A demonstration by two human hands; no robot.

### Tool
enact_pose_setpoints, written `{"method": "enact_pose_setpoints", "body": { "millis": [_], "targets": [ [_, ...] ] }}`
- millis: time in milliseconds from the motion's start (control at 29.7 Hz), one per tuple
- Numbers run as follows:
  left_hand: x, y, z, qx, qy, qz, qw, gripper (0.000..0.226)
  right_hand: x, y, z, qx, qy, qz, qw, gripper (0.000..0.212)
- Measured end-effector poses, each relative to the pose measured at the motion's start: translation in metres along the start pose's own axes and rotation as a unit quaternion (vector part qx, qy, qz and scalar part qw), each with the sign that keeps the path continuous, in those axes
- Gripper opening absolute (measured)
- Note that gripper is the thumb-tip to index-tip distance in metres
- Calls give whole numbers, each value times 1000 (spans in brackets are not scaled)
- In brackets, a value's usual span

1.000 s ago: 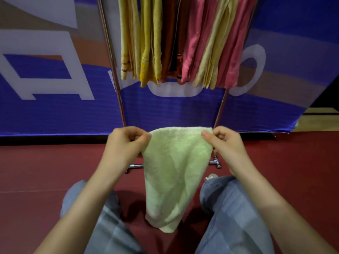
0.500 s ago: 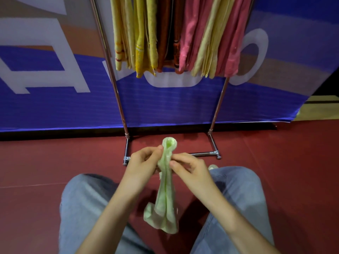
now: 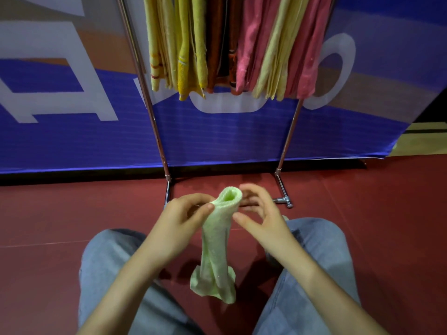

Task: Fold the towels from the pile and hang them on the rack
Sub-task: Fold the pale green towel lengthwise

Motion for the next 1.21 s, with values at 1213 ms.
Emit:
{"method": "enact_pose_setpoints", "body": {
  "millis": [1213],
  "targets": [
    [27,-104,34,163,37,-68,984,37,28,93,-13,40,31,-8,999,22]
  ]
}}
Point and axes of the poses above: each hand's wrist, its own x-axis towards the middle knuckle, its own z-axis out of the back of the hand, y = z × x, the point moved 7 cm from there along x, towards the middle knuckle, and after that the axes turned 3 degrees about x, right-handed, at the moved point
